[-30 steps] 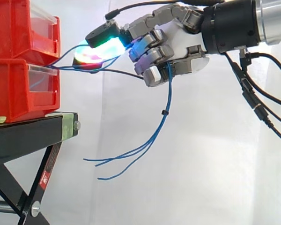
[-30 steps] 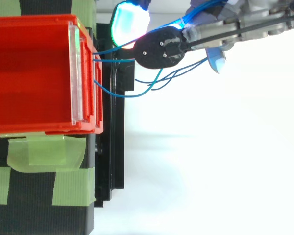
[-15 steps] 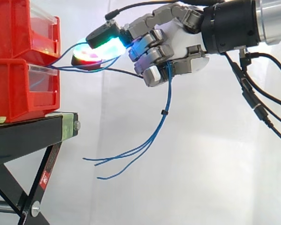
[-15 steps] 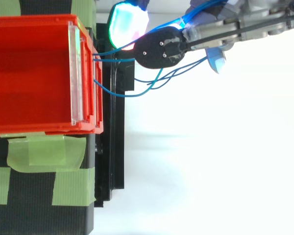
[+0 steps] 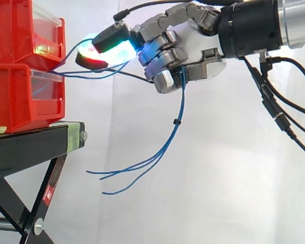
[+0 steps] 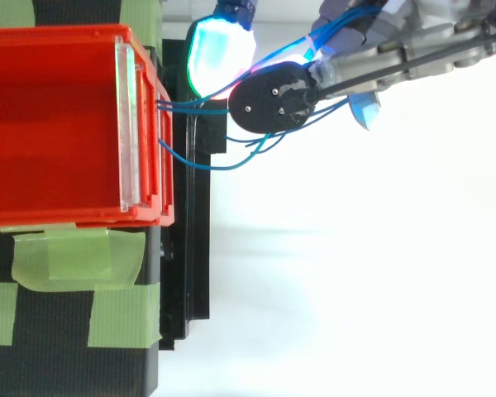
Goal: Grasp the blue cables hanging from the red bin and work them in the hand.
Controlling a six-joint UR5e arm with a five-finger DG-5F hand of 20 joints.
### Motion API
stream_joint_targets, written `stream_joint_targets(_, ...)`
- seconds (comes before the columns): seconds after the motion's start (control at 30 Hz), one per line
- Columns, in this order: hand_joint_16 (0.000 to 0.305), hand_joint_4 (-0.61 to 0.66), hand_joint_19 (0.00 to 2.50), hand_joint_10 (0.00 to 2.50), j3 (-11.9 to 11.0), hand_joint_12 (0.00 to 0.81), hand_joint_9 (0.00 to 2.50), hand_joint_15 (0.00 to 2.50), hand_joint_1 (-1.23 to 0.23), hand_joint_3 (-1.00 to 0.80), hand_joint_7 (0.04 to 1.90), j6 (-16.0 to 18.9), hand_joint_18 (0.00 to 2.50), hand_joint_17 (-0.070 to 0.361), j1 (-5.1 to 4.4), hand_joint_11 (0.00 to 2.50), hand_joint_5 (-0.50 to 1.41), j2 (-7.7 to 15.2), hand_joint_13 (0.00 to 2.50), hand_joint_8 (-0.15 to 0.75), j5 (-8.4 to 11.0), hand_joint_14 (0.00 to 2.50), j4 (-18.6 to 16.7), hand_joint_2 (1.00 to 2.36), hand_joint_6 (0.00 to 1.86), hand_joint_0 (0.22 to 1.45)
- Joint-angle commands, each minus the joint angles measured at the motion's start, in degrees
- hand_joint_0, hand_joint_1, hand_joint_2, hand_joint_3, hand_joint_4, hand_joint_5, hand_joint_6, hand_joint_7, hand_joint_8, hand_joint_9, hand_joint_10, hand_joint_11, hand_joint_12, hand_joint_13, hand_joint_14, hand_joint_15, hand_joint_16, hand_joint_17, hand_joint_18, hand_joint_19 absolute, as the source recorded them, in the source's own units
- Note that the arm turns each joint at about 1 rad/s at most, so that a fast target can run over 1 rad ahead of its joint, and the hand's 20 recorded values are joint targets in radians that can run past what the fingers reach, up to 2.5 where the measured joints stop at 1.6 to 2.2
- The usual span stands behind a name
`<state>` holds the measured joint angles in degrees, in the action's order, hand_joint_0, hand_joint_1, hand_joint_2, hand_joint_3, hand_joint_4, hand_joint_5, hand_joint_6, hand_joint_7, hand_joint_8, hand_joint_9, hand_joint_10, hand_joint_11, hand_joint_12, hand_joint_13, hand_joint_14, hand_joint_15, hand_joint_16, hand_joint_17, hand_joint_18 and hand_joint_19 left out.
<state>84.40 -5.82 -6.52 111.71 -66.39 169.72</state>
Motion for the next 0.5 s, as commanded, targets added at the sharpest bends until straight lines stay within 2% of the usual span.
stream_joint_targets(0.0,0.210,-0.02,0.59,2.50,0.0,0.730,1.84,2.00,-0.68,0.54,1.09,0.5,2.50,0.158,0.01,2.50,0.20,0.0,2.10,0.649,-0.14,2.50,0.1,1.42,0.89,1.26)
stream_joint_targets(0.1,0.210,0.01,0.59,2.50,0.1,0.730,1.84,2.00,-0.69,0.46,1.16,0.6,2.50,0.158,0.01,2.50,0.23,0.0,2.10,0.649,-0.14,2.50,0.2,1.41,0.72,1.22)
stream_joint_targets(0.17,0.210,0.06,0.59,2.50,0.0,0.730,1.84,2.00,-0.69,0.41,1.16,0.9,2.50,0.158,0.01,2.50,0.20,0.0,2.10,0.649,-0.14,2.50,0.2,1.31,0.69,1.14)
stream_joint_targets(0.23,0.210,0.10,0.59,2.50,0.1,0.730,1.84,2.00,-0.69,0.34,1.17,1.2,2.50,0.158,0.01,2.50,0.20,0.0,2.10,0.649,-0.14,2.50,0.2,1.13,0.68,1.12)
stream_joint_targets(0.3,0.210,0.15,0.59,2.50,0.0,0.730,1.84,2.00,-0.70,0.21,1.17,1.2,2.50,0.158,0.01,2.50,0.20,0.0,2.10,0.649,-0.14,2.50,0.2,1.01,0.68,1.06)
stream_joint_targets(0.37,0.210,0.20,0.59,2.50,0.1,0.730,1.84,2.00,-0.71,0.10,1.16,1.2,2.50,0.158,0.01,2.50,0.17,0.0,2.10,0.649,-0.14,2.50,0.2,1.00,0.68,1.01)
stream_joint_targets(0.47,0.210,0.24,0.59,2.50,0.0,0.730,1.84,2.00,-0.73,0.04,1.16,1.2,2.50,0.158,0.01,2.50,0.17,0.0,2.10,0.649,-0.14,2.50,0.3,1.00,0.64,0.97)
